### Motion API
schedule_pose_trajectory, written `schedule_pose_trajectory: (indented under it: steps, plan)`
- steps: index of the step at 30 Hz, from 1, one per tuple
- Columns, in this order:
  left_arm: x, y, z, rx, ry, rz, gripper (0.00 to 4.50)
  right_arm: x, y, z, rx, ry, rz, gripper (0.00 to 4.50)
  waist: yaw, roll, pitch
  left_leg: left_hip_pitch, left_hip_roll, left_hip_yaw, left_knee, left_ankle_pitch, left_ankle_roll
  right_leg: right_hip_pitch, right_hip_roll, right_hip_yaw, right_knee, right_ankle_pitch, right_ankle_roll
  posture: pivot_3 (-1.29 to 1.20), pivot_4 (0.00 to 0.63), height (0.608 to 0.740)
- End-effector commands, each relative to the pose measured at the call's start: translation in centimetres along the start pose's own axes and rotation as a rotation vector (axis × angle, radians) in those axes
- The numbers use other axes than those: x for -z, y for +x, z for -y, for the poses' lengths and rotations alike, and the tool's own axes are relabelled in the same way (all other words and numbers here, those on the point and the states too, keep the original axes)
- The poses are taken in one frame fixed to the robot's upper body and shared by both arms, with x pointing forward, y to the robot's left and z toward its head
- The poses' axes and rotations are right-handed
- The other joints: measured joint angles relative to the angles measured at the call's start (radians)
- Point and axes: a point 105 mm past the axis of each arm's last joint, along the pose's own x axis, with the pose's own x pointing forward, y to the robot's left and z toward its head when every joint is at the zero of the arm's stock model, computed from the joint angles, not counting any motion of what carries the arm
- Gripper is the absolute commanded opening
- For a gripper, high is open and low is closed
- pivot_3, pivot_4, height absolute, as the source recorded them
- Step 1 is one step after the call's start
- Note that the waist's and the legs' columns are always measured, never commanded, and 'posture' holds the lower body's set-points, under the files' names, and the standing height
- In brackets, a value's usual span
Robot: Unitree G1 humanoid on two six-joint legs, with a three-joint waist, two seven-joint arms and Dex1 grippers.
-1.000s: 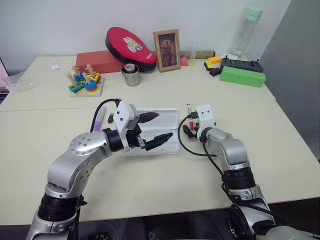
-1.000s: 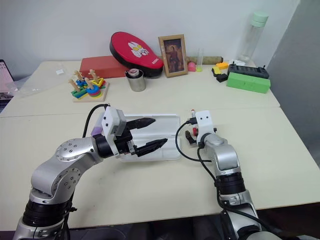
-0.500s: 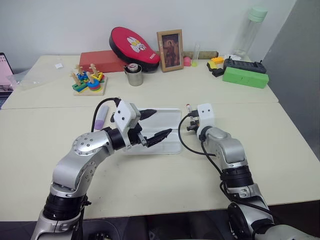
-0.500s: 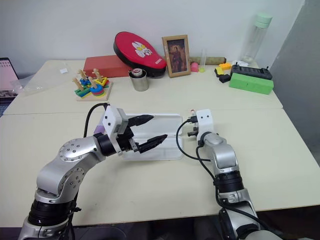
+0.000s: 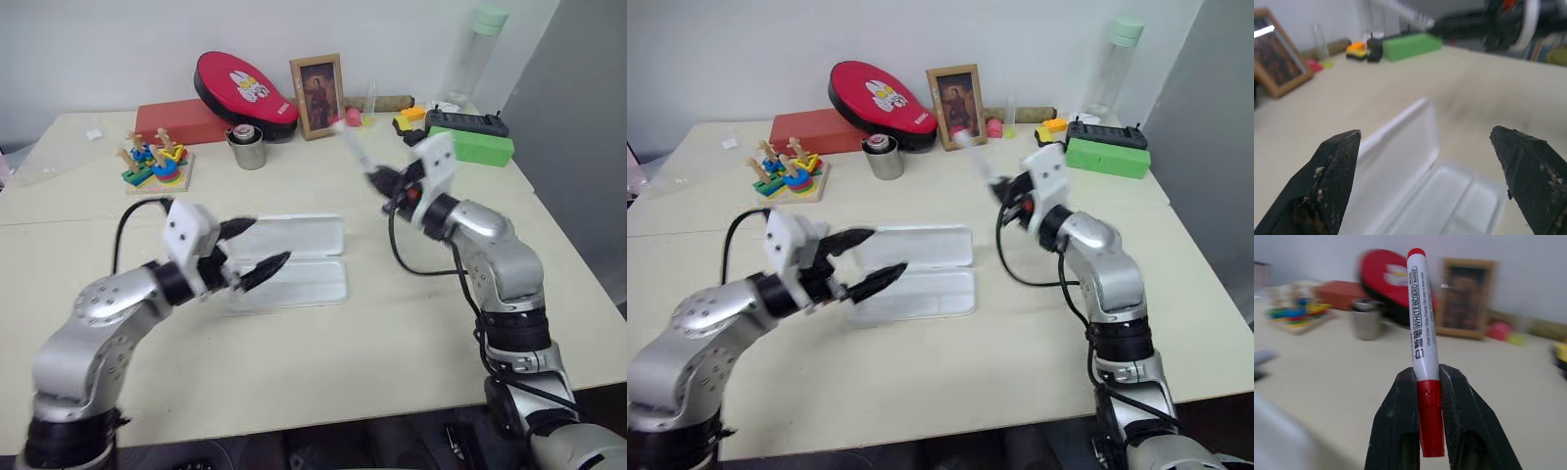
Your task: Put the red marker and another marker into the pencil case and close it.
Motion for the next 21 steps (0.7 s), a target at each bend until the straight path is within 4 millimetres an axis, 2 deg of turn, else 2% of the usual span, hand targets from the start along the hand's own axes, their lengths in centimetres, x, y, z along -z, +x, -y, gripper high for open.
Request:
schedule_pose_trajectory:
  steps: [1,4,7,12,16,21]
  plan:
    - [0.5,-2.5,-0.8,-0.062,0.042,-0.029,4.5,-0.3,1.0,-4.0,-0.243,-0.122,-0.034,0.26,0.008,0.0,0.0,0.0,0.0,0.0,0.0,0.0,0.0,0.0,0.0,0.0,0.0,0.0,0.0,0.0,0.15,0.74]
    - [2.6,-4.9,-1.4,-0.125,0.024,-0.095,4.5,2.0,2.4,-7.7,-0.438,-0.2,-0.137,0.26,0.012,-0.001,0.001,0.0,0.0,0.001,0.001,0.0,0.0,-0.001,-0.001,0.0,-0.001,-0.002,-0.001,0.0,0.15,0.74]
    - [3.0,-6.0,-1.5,-0.16,0.01,-0.098,4.5,4.2,3.4,-8.9,-0.512,-0.272,-0.211,0.26,0.013,-0.001,0.001,0.0,0.0,0.001,0.001,0.0,0.0,-0.003,-0.001,0.0,0.0,-0.004,-0.003,0.0,0.15,0.74]
    - [2.9,-6.2,-1.4,-0.19,0.006,-0.075,4.5,7.0,4.5,-8.1,-0.534,-0.38,-0.301,0.26,0.029,-0.001,0.001,-0.001,-0.001,0.002,0.002,0.0,-0.001,-0.007,-0.002,0.0,0.0,-0.004,-0.003,0.0,0.15,0.74]
    - [2.9,-6.0,-1.0,-0.193,-0.002,-0.062,4.5,7.4,5.2,-7.2,-0.528,-0.398,-0.306,0.26,0.028,-0.002,0.001,-0.001,0.0,0.003,0.001,0.0,-0.001,-0.004,-0.002,0.0,0.001,-0.001,-0.002,0.0,0.15,0.74]
    - [2.9,-5.9,-0.8,-0.198,-0.007,-0.057,4.5,7.6,5.0,-7.0,-0.556,-0.403,-0.31,0.26,0.027,-0.002,0.001,-0.001,0.0,0.003,-0.001,0.0,-0.001,-0.005,-0.001,0.0,0.001,0.0,-0.003,0.0,0.15,0.74]
